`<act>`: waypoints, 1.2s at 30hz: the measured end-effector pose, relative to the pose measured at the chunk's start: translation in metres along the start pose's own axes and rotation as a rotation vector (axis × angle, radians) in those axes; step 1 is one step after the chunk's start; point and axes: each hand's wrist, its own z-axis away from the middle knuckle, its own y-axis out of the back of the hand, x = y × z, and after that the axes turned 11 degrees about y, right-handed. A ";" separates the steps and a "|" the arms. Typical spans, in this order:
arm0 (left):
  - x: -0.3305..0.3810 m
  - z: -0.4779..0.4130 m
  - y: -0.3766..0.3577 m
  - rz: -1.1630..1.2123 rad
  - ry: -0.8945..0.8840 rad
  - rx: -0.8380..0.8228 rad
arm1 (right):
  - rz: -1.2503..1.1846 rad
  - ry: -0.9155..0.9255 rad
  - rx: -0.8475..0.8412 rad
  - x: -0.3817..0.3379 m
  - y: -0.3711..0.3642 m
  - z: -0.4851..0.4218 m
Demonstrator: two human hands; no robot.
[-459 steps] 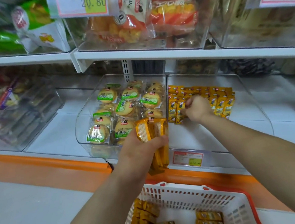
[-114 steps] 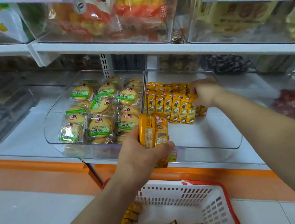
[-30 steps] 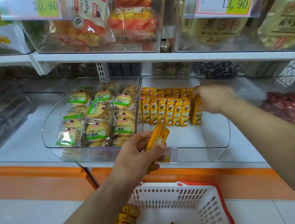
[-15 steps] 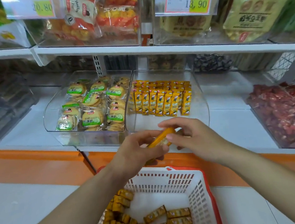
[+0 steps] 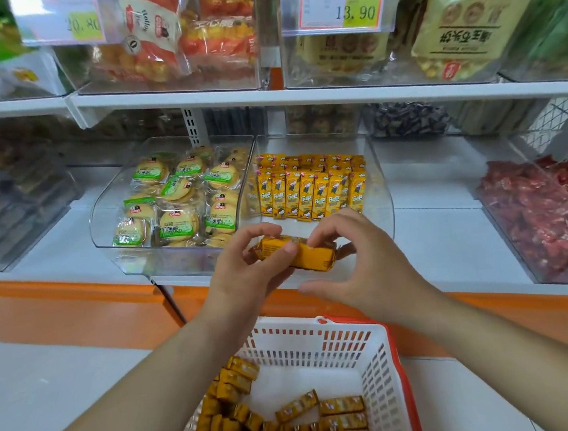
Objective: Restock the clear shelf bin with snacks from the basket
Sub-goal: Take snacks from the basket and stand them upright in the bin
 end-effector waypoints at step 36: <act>0.032 -0.120 -0.053 -0.984 -0.319 0.124 | 0.037 -0.186 0.114 0.095 0.088 -0.057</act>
